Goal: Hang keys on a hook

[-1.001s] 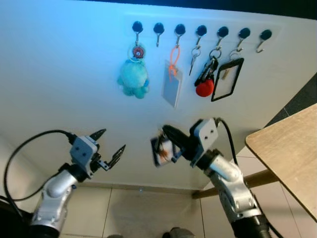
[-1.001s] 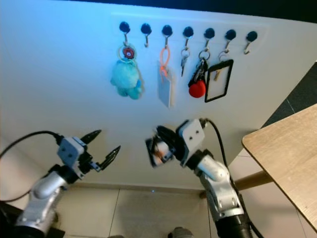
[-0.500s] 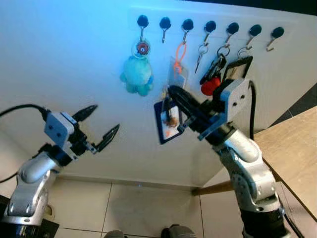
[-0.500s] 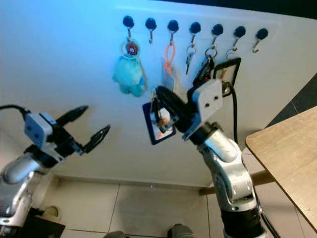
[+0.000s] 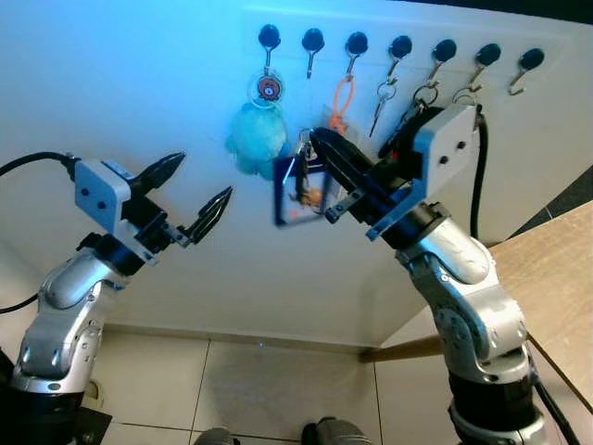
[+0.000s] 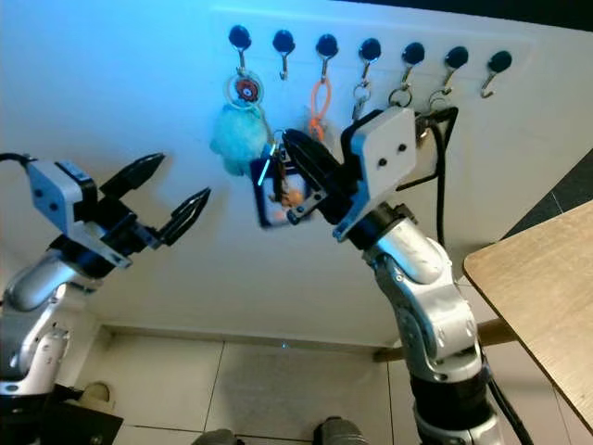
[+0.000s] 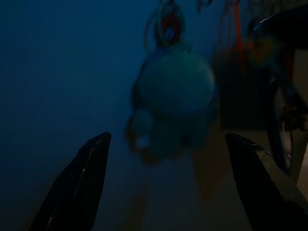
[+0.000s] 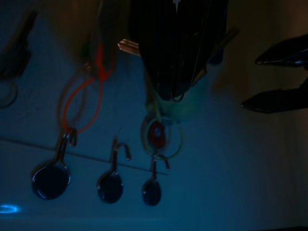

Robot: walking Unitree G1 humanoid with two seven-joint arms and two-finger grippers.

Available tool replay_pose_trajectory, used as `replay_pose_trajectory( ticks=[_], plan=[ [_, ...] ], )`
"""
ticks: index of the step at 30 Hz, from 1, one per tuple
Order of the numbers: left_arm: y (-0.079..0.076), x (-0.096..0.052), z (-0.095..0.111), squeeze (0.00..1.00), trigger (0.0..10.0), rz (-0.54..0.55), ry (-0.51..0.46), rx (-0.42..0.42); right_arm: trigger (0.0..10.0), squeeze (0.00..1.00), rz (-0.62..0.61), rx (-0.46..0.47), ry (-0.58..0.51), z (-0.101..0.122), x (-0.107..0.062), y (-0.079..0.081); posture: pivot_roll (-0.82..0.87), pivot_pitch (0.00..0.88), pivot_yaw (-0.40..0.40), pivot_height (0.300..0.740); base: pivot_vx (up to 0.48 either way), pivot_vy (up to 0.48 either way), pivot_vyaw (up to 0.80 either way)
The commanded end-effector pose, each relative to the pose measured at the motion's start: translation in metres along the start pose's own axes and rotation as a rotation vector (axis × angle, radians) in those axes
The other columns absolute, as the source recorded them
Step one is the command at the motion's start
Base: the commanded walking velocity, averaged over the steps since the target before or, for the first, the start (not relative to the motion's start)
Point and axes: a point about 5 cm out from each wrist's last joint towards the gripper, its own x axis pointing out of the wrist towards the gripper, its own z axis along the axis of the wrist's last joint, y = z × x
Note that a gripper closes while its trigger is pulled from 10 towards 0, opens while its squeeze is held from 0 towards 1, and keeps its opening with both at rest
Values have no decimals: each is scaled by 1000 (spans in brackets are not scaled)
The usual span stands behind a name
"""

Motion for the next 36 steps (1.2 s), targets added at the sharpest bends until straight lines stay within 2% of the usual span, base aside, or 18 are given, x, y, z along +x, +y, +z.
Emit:
replay_pose_trajectory(
  ticks=[1,6,12,24,36],
  plan=[
    [-5,4,2,0,10000,-4,-13,-11,10000,0,-14,0,3,1,2,-2,43,110,-61,740,0,0,0],
    [-7,13,12,0,10000,-19,-59,-22,10000,0,-18,-3,5,3,9,-6,47,108,-66,740,0,0,0],
    [-17,25,22,0,10000,-62,-91,-44,10000,0,-28,28,15,4,16,-11,50,105,-69,740,0,0,0],
    [-26,30,24,0,10000,-82,-96,-57,10000,0,-63,47,-24,10,25,-21,48,102,-69,740,0,0,0],
    [-30,32,25,0,10000,-98,-98,-66,10000,0,-30,71,-67,19,34,-23,47,107,-69,740,0,0,0]
  ],
)
